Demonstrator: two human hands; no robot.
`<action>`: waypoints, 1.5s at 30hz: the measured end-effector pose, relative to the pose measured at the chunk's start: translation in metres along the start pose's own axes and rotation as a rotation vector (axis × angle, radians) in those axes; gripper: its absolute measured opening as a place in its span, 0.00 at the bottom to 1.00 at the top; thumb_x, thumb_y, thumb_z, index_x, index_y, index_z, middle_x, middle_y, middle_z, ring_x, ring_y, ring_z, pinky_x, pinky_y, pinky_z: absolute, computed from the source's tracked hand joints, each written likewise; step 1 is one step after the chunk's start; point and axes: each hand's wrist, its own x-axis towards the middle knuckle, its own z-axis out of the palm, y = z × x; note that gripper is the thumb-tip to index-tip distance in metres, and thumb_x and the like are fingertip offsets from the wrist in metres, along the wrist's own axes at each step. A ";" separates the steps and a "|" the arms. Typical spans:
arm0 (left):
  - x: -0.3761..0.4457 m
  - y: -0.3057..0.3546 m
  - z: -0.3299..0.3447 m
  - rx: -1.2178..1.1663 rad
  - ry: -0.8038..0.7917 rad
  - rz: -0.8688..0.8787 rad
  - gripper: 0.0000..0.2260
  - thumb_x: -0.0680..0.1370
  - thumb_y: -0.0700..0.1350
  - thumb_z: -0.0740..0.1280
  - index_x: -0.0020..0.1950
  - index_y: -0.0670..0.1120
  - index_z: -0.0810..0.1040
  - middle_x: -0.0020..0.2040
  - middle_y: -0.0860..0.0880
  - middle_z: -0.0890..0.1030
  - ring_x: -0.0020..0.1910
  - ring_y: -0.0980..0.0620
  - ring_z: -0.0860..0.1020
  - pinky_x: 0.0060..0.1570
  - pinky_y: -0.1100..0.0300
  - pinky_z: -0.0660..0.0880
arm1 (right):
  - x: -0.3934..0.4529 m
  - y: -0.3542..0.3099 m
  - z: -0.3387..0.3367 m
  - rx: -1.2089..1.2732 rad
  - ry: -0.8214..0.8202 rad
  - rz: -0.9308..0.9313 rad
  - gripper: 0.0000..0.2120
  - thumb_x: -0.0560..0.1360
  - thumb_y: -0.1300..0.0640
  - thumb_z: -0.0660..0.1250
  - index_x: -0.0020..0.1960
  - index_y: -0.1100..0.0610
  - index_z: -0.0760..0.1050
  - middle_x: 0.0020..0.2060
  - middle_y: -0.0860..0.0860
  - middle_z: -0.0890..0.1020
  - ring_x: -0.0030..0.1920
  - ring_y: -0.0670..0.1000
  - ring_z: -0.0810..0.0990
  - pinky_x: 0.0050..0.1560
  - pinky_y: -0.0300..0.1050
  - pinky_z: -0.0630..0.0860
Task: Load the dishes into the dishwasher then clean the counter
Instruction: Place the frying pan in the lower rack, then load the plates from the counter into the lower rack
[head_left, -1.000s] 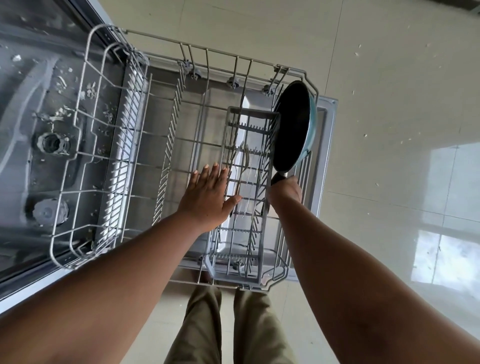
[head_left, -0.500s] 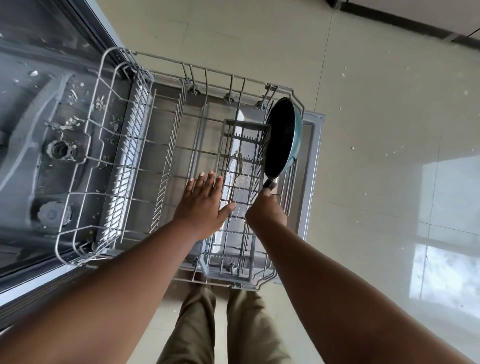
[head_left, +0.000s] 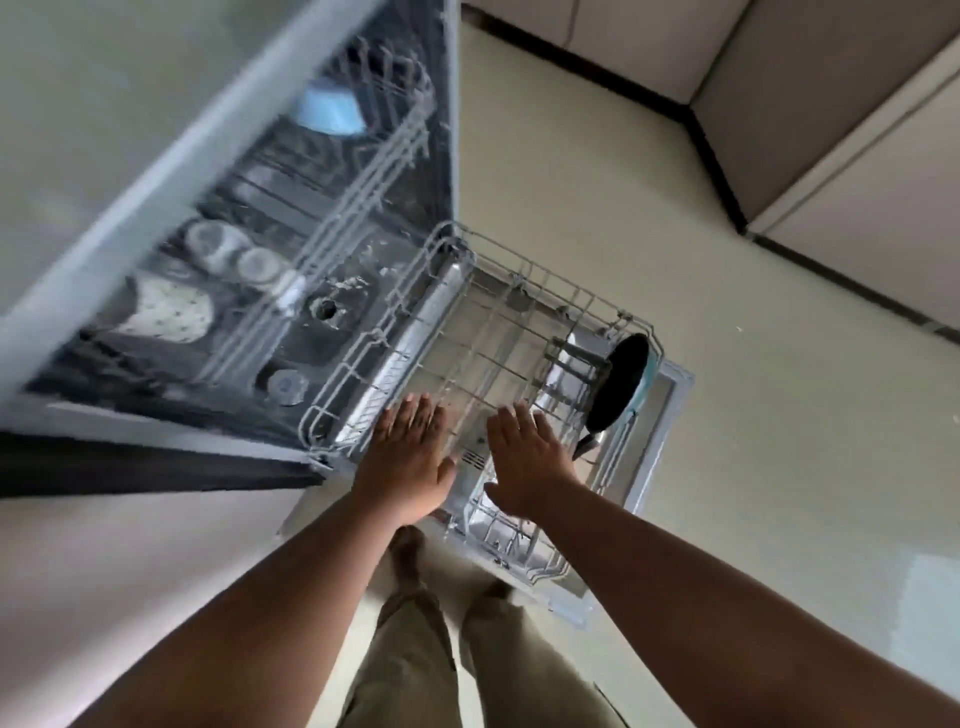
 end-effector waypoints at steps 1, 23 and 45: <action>-0.017 -0.008 -0.007 -0.008 0.018 -0.029 0.31 0.82 0.57 0.48 0.79 0.44 0.42 0.79 0.43 0.41 0.78 0.45 0.41 0.73 0.49 0.34 | -0.007 -0.009 -0.012 -0.034 0.004 -0.037 0.42 0.79 0.42 0.59 0.79 0.61 0.38 0.79 0.58 0.42 0.78 0.59 0.38 0.75 0.55 0.35; -0.455 -0.147 0.035 -0.145 0.359 -0.515 0.31 0.82 0.58 0.48 0.80 0.44 0.42 0.80 0.45 0.43 0.78 0.46 0.42 0.74 0.50 0.35 | -0.189 -0.400 -0.064 -0.435 0.251 -0.722 0.45 0.77 0.39 0.61 0.79 0.62 0.43 0.79 0.60 0.49 0.78 0.60 0.46 0.76 0.55 0.46; -0.706 -0.246 -0.001 -0.279 0.575 -1.515 0.48 0.66 0.71 0.24 0.79 0.44 0.40 0.80 0.44 0.43 0.78 0.46 0.39 0.71 0.49 0.33 | -0.307 -0.658 -0.178 -0.424 0.484 -1.446 0.40 0.78 0.42 0.59 0.80 0.56 0.44 0.79 0.53 0.51 0.79 0.54 0.45 0.77 0.51 0.48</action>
